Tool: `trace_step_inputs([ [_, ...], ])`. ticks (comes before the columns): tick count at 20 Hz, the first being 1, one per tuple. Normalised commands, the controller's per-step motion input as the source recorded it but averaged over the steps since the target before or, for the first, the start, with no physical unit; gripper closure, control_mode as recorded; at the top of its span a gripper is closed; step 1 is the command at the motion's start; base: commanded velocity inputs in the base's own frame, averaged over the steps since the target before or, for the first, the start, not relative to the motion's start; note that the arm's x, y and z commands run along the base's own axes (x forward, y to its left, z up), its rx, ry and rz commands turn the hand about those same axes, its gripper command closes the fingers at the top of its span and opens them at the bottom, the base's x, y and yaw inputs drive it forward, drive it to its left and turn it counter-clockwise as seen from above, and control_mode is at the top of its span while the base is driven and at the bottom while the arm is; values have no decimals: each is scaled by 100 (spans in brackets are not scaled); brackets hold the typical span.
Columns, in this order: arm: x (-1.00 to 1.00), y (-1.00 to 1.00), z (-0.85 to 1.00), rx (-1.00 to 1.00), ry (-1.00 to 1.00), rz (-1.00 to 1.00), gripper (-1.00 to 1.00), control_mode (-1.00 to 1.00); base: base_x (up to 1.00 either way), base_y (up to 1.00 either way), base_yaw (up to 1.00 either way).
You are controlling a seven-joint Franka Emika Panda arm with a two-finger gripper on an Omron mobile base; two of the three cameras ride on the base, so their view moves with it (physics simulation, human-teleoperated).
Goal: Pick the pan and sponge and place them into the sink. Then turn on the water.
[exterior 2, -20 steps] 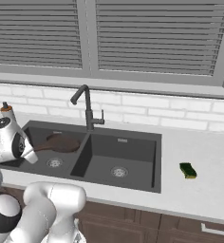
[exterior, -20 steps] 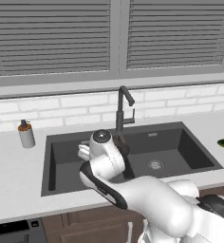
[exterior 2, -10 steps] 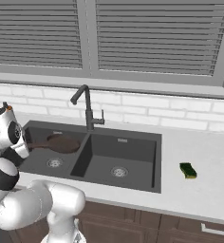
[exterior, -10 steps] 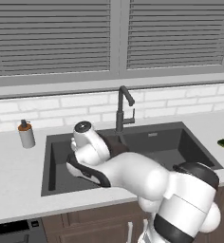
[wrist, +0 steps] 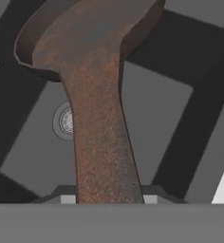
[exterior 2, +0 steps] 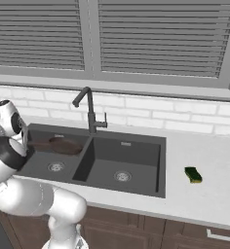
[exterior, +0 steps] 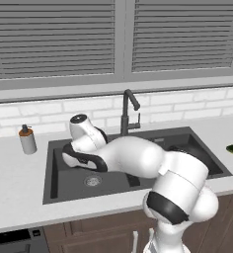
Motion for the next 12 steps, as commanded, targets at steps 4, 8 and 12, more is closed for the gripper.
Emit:
trace_step_inputs([
  [4,17,3,-43,2,0,-15,100,-100,0,0,0],
  [8,15,31,-50,0,-1,-15,100,-100,0,0,0],
  [12,16,53,-31,0,-2,-19,100,-100,0,0,0],
])
